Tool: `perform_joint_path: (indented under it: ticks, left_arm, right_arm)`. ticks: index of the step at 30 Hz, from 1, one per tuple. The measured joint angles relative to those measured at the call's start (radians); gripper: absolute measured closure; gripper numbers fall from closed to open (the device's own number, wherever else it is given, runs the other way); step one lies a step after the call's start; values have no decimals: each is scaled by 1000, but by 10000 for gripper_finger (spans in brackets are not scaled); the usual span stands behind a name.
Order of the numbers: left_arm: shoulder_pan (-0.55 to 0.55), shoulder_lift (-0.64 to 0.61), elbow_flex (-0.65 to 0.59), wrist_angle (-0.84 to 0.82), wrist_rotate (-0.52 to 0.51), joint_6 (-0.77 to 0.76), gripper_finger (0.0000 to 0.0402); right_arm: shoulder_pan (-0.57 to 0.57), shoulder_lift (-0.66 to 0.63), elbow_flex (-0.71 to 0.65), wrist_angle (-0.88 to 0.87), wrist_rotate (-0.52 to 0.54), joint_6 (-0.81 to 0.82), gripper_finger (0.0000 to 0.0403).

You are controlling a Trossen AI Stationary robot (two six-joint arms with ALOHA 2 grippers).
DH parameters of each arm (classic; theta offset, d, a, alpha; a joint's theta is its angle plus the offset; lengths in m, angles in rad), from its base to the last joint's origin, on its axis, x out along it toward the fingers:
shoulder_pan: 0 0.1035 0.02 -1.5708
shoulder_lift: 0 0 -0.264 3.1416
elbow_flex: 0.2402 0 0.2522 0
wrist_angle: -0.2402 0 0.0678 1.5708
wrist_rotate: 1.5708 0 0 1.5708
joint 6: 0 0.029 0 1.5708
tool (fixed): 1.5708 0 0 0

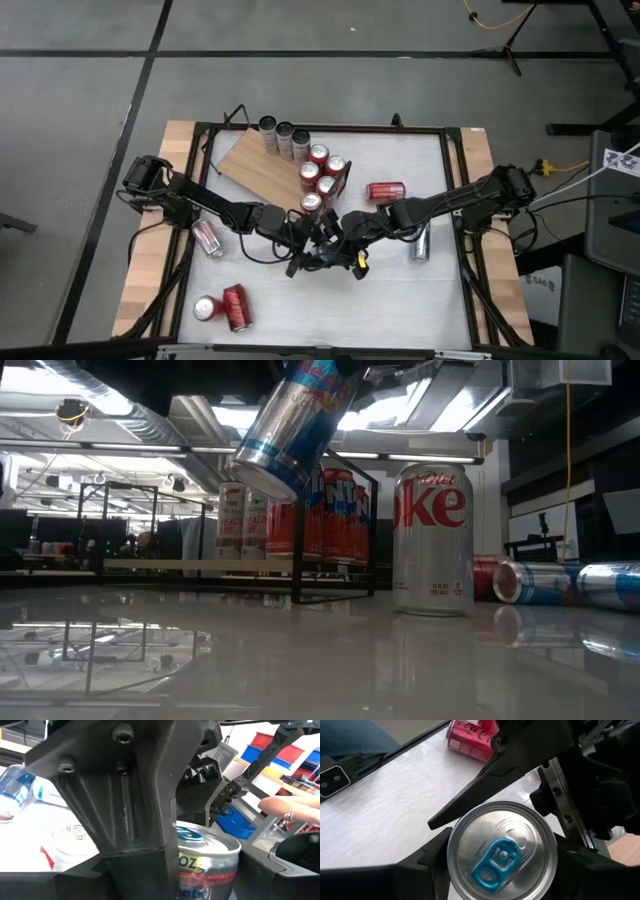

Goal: Pick and place cans onto a shelf
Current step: Put the bottom left blue/white soda can on the shelf

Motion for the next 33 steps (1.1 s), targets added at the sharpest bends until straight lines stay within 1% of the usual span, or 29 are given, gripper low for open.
perform_joint_path:
  ticks: [8, 14, 17, 23, 31, 33]
  left_arm:
    - [2, -2, 3, -30, 13, -14, 136]
    - [5, -2, 5, -74, 10, 24, 136]
    - [7, -2, 4, -88, 25, 45, 136]
    - [5, -2, -2, -125, 47, 58, 136]
    - [-11, -1, -2, -178, 48, 53, 136]
    - [-21, -9, -2, -218, 49, 34, 136]
  right_arm:
    - [0, 0, 1, -17, -4, 1, 174]
    - [0, 0, 53, -141, -4, 43, 174]
    - [0, 0, 72, -201, -5, 58, 174]
    - [2, 0, 76, -281, -31, 93, 174]
    - [1, 0, 76, -301, -51, 143, 174]
    - [1, 0, 76, -300, -50, 145, 174]
